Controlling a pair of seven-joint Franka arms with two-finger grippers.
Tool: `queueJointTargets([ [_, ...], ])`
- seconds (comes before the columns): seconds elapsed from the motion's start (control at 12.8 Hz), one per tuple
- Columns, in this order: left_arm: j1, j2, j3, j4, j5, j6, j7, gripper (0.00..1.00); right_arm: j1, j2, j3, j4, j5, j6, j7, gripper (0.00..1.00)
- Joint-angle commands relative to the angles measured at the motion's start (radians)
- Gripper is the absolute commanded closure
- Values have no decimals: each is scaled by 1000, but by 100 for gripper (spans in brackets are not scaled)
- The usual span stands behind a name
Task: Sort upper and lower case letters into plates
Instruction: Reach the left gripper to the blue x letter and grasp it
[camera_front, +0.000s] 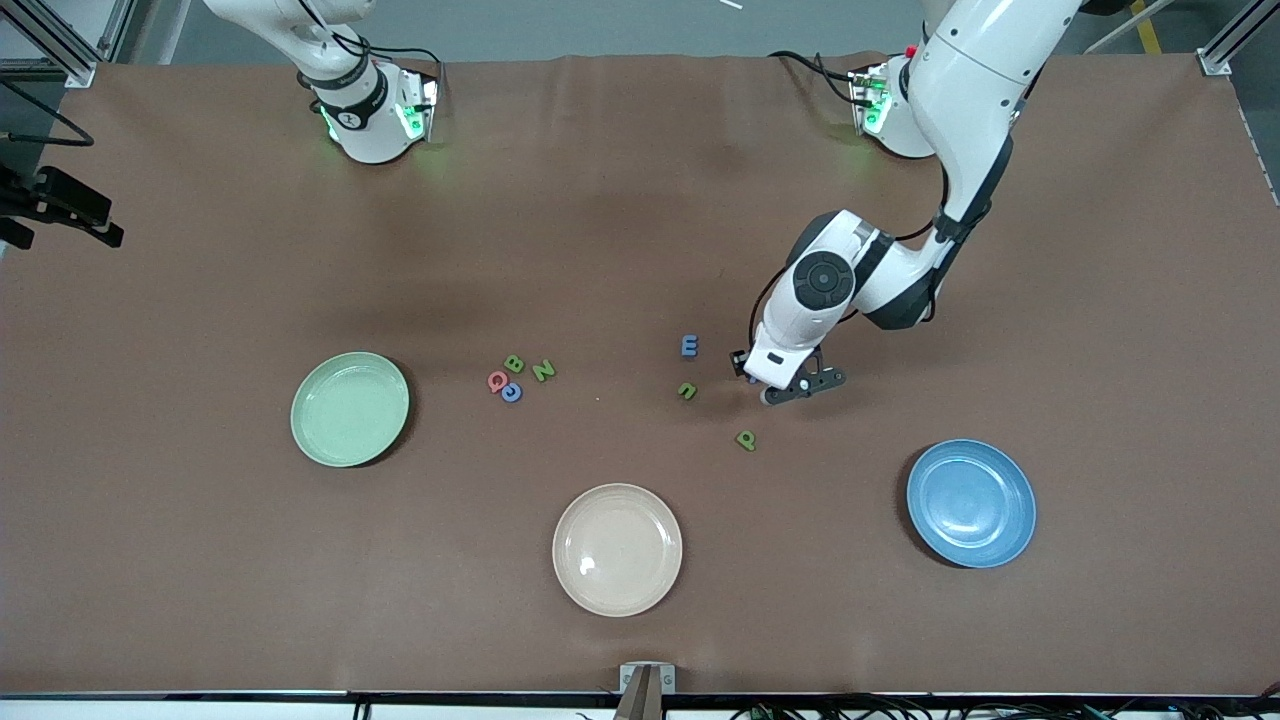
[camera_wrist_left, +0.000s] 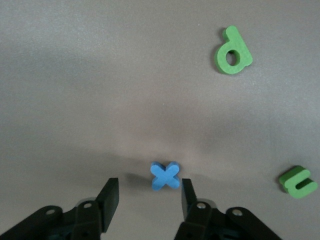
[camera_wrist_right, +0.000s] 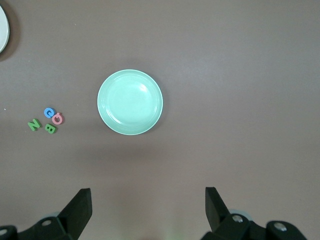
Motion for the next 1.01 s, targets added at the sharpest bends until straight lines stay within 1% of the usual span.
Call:
queueJointTargets([
  [0.0, -10, 38, 6, 53, 26, 4, -25, 45, 1, 17, 0, 10, 12, 1, 0, 0],
  [0.16, -11, 65, 6, 79, 28, 4, -27, 46, 4, 104, 2, 27, 12, -5, -2, 0],
  [0.31, -16, 68, 6, 79, 28, 4, -34, 50, -6, 126, 2, 44, 12, 2, -6, 0],
  [0.39, -16, 70, 6, 79, 28, 4, -36, 55, -7, 137, 2, 47, 10, 5, -8, 0],
  [0.47, -16, 70, 6, 79, 29, 4, -39, 67, -9, 150, 0, 48, 9, 16, -6, 0],
  [0.55, -14, 68, 6, 78, 29, 3, -41, 85, -10, 175, 0, 50, 3, 36, -6, 0],
  [0.62, -13, 67, 6, 78, 29, 0, -41, 99, -10, 189, 0, 51, 0, 50, -8, 0],
  [0.78, 9, 30, 12, 65, 31, -14, -36, 100, -9, 203, -2, 51, -10, 70, -11, 0],
  [0.94, 67, -40, 13, 73, 32, -109, -5, 100, -9, 216, -2, 51, -10, 94, -14, 0],
])
